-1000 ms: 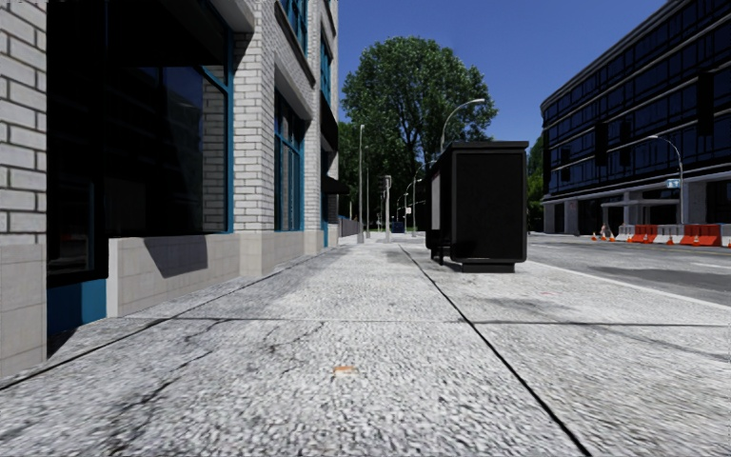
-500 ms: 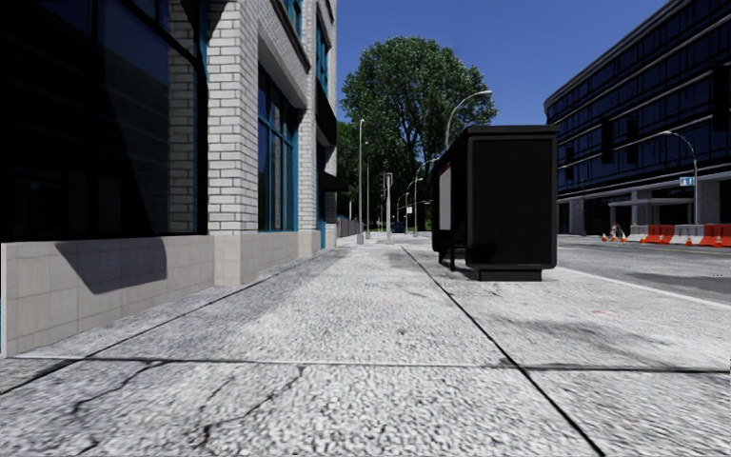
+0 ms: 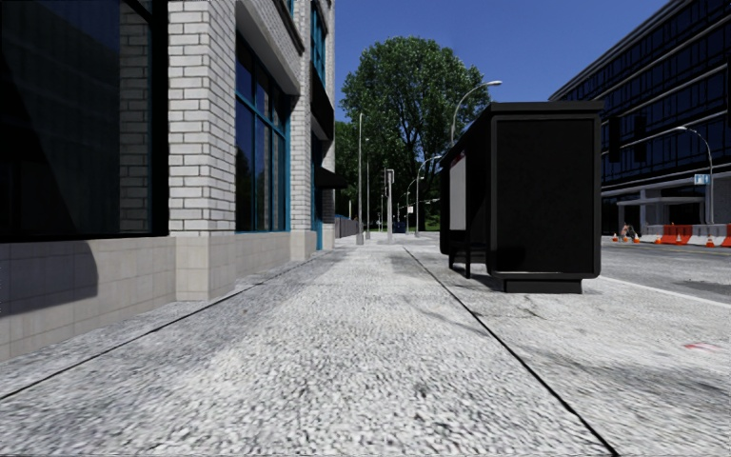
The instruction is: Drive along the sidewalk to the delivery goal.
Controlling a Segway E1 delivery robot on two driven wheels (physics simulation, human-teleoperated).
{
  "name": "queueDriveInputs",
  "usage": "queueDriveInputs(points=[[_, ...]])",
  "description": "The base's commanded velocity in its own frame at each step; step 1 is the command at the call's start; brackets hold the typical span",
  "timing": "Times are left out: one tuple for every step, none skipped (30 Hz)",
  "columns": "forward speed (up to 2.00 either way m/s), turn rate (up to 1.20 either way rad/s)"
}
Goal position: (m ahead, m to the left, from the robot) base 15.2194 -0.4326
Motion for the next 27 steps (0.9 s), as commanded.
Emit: queueDriveInputs(points=[[2.00, 0.00], [2.00, 0.00], [2.00, 0.00], [2.00, 0.00], [2.00, 0.00], [2.00, 0.00], [2.00, 0.00], [2.00, 0.00], [2.00, 0.00], [2.00, 0.00], [2.00, 0.00], [2.00, 0.00], [2.00, 0.00], [2.00, 0.00], [2.00, 0.00], [2.00, 0.00], [2.00, 0.00], [2.00, 0.00], [2.00, 0.00], [2.00, 0.00], [2.00, 0.00], [2.00, 0.00], [2.00, 0.00], [2.00, 0.00], [2.00, 0.00], [2.00, 0.00], [2.00, 0.00]])
